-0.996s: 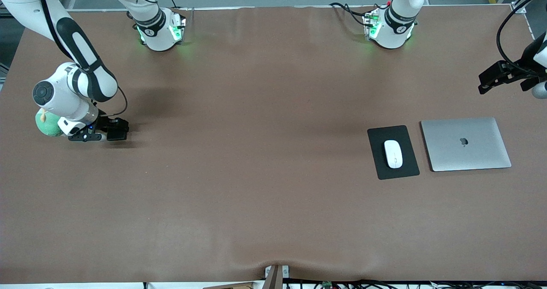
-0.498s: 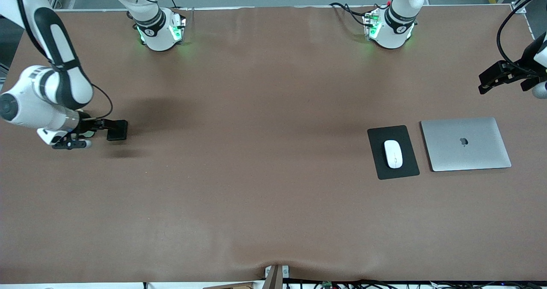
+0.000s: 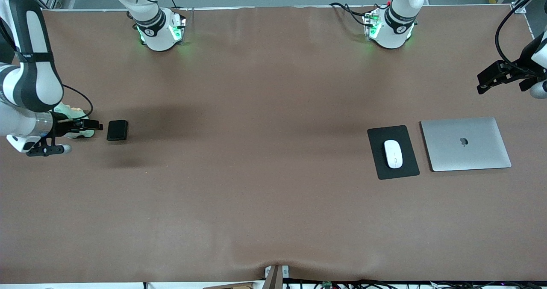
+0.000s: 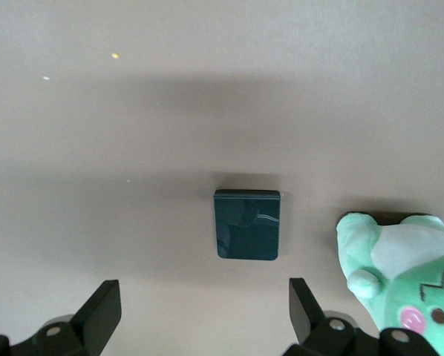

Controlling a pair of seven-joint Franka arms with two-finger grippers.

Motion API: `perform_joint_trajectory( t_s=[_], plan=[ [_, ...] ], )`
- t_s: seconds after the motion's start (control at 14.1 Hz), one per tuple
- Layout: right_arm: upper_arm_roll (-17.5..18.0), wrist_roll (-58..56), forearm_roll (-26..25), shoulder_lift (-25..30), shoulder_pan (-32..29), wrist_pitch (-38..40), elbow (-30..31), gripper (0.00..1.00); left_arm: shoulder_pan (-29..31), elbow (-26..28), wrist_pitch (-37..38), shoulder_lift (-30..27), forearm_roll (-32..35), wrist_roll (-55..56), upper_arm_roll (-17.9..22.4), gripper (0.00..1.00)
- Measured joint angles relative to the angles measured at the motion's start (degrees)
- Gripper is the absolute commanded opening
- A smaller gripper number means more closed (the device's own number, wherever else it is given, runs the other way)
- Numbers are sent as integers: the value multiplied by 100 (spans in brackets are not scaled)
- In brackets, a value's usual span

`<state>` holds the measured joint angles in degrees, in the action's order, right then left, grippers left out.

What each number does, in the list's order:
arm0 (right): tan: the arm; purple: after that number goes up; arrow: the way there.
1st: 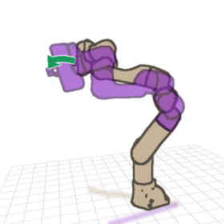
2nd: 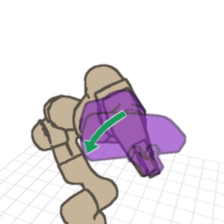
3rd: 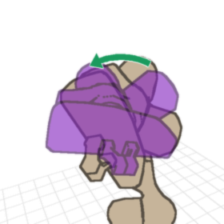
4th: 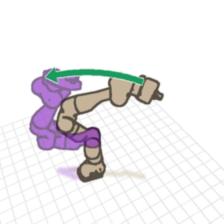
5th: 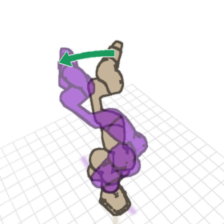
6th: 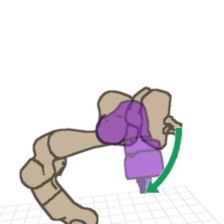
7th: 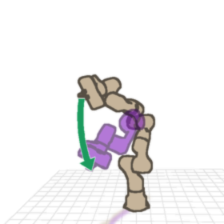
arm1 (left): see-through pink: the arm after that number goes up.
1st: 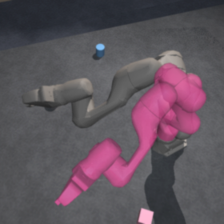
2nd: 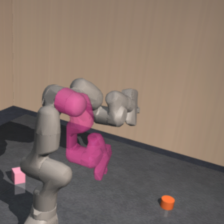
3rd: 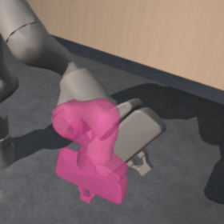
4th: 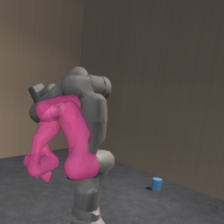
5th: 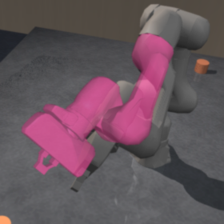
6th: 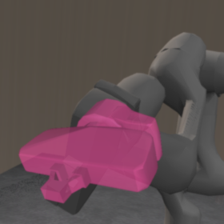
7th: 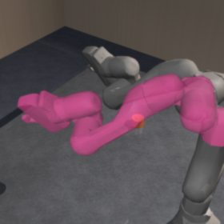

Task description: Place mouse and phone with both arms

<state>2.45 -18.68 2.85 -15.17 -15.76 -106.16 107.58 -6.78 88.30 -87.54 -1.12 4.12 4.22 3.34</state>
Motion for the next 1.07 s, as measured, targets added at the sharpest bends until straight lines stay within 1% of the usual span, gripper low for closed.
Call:
perform_joint_trajectory(
  t_s=[0.21,0.36,0.5,0.71,0.85,0.92,1.07],
  plan=[
    [144,1,-338,2,10,1033,-1007,100,-4,0,0,0,0,0,-3,100],
    [193,1,-446,2,26,1280,-1416,100,-5,0,0,0,0,0,-3,100],
    [186,1,-494,-6,11,1303,-1617,100,-6,0,0,0,0,-2,-5,100],
    [156,1,-474,17,-24,1794,-1879,100,-7,0,0,0,0,-9,-5,100],
    [121,1,-211,88,-21,2316,-1992,100,-6,0,0,0,0,-10,-5,100],
    [97,-12,-92,118,9,2610,-2140,100,-7,0,0,0,0,-11,-5,100],
    [-30,-16,-42,179,310,3079,-2608,100,-7,0,0,0,0,-11,-5,100]
  ],
)
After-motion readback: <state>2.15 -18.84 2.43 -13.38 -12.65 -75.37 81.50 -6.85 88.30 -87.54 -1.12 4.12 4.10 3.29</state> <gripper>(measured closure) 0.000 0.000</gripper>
